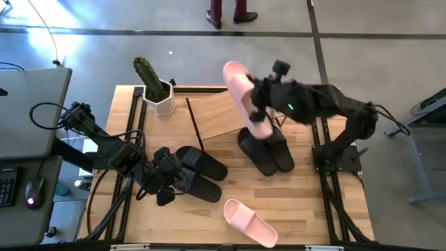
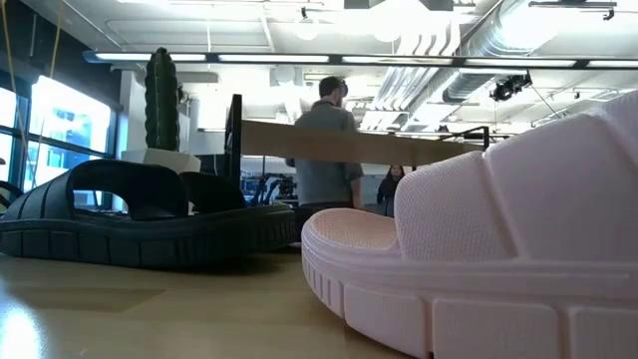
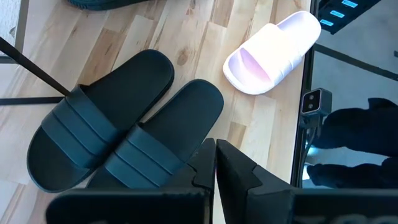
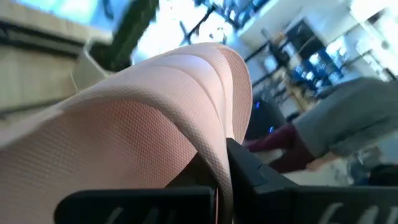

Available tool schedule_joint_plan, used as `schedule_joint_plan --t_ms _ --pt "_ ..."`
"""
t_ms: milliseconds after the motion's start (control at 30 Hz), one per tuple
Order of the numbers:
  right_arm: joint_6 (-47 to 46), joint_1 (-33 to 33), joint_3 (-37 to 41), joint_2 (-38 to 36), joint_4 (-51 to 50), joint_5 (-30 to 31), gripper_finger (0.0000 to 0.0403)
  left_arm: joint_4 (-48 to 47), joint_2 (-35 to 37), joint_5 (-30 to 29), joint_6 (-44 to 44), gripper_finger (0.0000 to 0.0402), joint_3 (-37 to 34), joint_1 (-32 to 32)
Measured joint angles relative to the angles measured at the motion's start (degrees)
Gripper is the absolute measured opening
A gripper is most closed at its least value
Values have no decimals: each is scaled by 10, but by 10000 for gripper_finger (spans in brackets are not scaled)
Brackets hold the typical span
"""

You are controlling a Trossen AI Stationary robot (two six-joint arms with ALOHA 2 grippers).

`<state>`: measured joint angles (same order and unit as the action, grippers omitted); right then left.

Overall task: Pick and place slides into the shelf
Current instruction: Put the pink slide on the shelf

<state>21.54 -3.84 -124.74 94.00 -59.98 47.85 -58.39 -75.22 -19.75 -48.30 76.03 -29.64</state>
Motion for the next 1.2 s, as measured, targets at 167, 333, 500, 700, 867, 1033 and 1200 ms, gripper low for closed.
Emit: schedule_joint_plan --t_ms 167,333,500,700,867,1033,1200 --pt "35 122 80 0 59 -177 0 0 0 0 0 3 0 0" --pt "117 223 237 1 141 -228 0 0 0 0 0 3 0 0" --pt "141 275 390 -30 232 -270 0 0 0 0 0 3 0 0" --pt "175 284 506 -69 367 -228 0 0 0 0 0 3 0 0" --pt "180 278 542 -71 367 -215 0 1 0 0 0 3 0 0" --pt "179 273 556 -70 385 -161 0 0 0 0 0 3 0 0" --pt "174 273 556 -69 384 -146 0 0 0 0 0 3 0 0"
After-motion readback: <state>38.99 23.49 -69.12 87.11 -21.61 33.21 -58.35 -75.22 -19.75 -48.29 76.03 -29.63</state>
